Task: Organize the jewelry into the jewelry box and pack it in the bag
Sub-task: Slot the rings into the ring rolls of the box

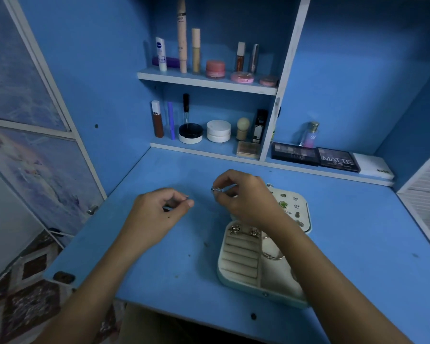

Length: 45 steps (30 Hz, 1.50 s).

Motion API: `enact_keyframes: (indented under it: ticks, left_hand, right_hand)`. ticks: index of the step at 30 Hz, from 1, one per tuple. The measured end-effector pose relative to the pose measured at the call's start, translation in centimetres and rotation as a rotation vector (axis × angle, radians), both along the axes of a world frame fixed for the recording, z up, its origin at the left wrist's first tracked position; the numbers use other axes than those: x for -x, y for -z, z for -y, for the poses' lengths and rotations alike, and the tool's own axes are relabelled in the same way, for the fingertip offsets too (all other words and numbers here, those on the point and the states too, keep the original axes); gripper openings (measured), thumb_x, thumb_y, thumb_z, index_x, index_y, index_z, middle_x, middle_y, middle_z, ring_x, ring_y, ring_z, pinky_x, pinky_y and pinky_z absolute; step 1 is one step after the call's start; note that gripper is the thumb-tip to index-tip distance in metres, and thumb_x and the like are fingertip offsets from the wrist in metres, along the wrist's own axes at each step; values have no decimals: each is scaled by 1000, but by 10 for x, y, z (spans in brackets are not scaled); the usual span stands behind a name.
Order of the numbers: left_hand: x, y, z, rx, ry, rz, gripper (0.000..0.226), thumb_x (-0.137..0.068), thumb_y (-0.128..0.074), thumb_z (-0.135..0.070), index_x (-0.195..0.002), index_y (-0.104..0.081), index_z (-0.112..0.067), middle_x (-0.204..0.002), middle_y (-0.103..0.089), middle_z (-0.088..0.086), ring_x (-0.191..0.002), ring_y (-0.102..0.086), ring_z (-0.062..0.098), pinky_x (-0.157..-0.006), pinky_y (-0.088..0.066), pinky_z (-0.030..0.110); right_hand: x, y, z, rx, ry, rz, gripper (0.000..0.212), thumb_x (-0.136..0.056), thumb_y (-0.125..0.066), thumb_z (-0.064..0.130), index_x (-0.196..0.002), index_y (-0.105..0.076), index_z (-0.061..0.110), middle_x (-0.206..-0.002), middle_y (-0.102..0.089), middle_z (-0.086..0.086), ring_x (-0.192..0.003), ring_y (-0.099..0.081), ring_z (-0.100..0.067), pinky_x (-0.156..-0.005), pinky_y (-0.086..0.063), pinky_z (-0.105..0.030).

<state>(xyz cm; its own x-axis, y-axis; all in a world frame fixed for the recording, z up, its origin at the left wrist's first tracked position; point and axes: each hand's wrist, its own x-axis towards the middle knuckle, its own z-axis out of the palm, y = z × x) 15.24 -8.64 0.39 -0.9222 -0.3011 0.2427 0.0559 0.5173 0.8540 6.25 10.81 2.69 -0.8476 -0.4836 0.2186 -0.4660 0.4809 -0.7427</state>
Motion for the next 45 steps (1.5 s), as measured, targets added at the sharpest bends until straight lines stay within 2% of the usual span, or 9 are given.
enact_keyframes:
  ticks: [3, 7, 14, 18, 26, 30, 33, 38, 45]
  left_hand:
    - [0, -3, -13, 3, 99, -6, 14, -79, -81, -18, -72, -71, -23, -86, -73, -16, -75, -69, 10, -72, -54, 28]
    - [-1, -6, -30, -64, 180, 47, 20, -76, -85, -17, -86, -70, -25, -78, -69, -17, -57, -58, 3, -60, -45, 13]
    - [-1, 1, -42, -23, 307, 28, 23, -73, -87, -25, -90, -76, -36, -85, -67, -5, -70, -65, 21, -66, -54, 27]
    - [-4, 2, -47, 88, 393, -43, 17, -85, -77, -21, -98, -78, -33, -91, -72, -12, -85, -69, 14, -74, -54, 24]
    - [-12, -2, -51, 299, 423, -51, 23, -84, -78, -21, -102, -77, -35, -90, -69, -19, -66, -60, 13, -62, -46, 13]
    - [-14, -4, -53, 309, 466, -55, 17, -84, -79, -21, -98, -78, -31, -92, -70, -19, -73, -61, 3, -65, -45, 10]
    - [-14, -3, -53, 325, 493, -87, 16, -82, -80, -20, -96, -79, -28, -90, -68, -19, -80, -62, -3, -68, -43, 8]
    - [-13, -2, -52, 415, 523, -73, 16, -83, -72, -37, -97, -77, -33, -92, -69, -21, -92, -59, -1, -82, -43, 12]
    - [-8, -8, -53, 496, 584, 29, 12, -89, -70, -34, -99, -76, -33, -91, -64, -21, -98, -53, 2, -85, -40, 16]
  right_hand:
    - [-6, -3, -17, 38, 27, -8, 15, -92, -69, 20, -105, -74, 27, -95, -72, 12, -76, -68, 2, -72, -47, -6]
    - [-15, -6, -34, 64, 83, 29, 12, -92, -69, 22, -99, -75, 29, -93, -73, 17, -76, -69, 3, -69, -47, -7]
    - [-34, -5, -53, 168, 133, 88, 19, -82, -81, 22, -90, -70, 34, -92, -72, 14, -76, -71, 1, -65, -51, -12]
    - [-41, 2, -62, 168, 139, 60, 22, -85, -78, 21, -90, -69, 40, -88, -73, 15, -79, -71, -2, -72, -56, -23]
    - [-57, 9, -75, 169, 158, 56, 26, -89, -73, 19, -103, -66, 40, -96, -71, 20, -88, -67, 8, -78, -49, -7]
    - [-60, 13, -79, 115, 158, -7, 19, -89, -74, 22, -104, -72, 33, -96, -70, 21, -80, -66, 1, -69, -48, -8]
    - [-59, 19, -82, 72, 120, -175, 18, -86, -76, 21, -102, -75, 30, -100, -66, 17, -91, -62, -2, -72, -42, -7]
    - [-59, 25, -87, 62, 119, -212, 20, -85, -77, 23, -103, -74, 33, -94, -65, 17, -90, -61, -4, -73, -39, -6]
    - [-61, 27, -87, 67, 101, -240, 20, -86, -76, 21, -105, -76, 26, -90, -67, 13, -87, -60, 0, -74, -40, -5]
